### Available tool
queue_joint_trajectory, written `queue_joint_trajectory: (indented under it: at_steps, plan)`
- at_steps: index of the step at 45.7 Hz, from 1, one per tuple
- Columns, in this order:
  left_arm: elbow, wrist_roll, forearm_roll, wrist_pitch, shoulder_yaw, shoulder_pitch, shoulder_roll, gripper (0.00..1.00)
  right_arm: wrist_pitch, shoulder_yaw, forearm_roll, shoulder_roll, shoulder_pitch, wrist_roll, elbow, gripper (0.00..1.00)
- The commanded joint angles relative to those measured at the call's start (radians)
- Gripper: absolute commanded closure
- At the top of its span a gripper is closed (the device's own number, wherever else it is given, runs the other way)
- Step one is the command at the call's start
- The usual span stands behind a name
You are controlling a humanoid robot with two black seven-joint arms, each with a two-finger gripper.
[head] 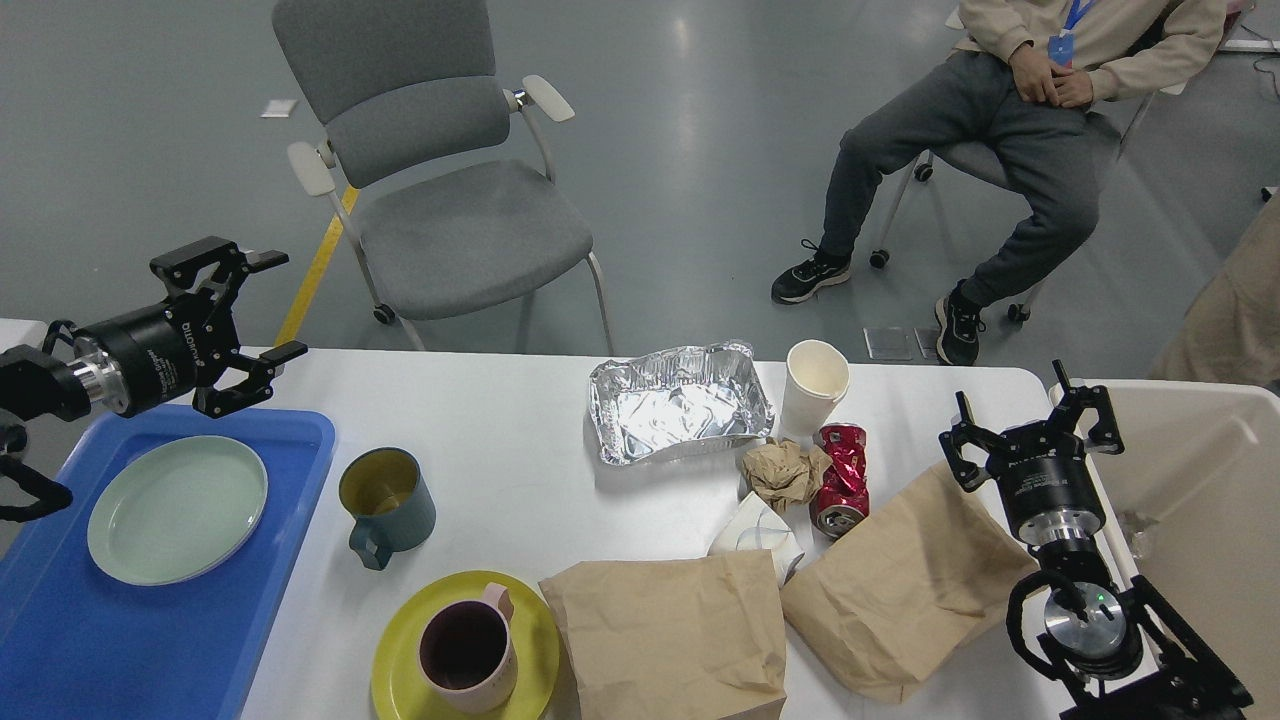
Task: Tidy desktop
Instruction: 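Raise the left gripper up off the blue tray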
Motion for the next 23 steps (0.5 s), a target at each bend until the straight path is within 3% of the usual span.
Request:
queue_joint_trajectory:
  at_steps: [1,9,14,23]
  plan:
    - [-0.006,0.005,0.001,-0.006,0.315,-0.234,0.016,0.02,0.000,0.000,0.000,0.000,0.001,0.000,0.002,0.00]
    - [-0.010,0.001,0.002,-0.010,0.742,-0.541,-0.047,0.02,0.000,0.000,0.000,0.000,0.000,0.000,0.002,0.00]
    - [-0.044,0.005,0.002,-0.020,0.931,-0.716,-0.085,0.02,0.000,0.000,0.000,0.000,0.000,0.000,0.002,0.00]
    - [-0.061,-0.002,-0.001,-0.077,1.277,-0.974,-0.281,0.02,0.000,0.000,0.000,0.000,0.000,0.000,0.002,0.00]
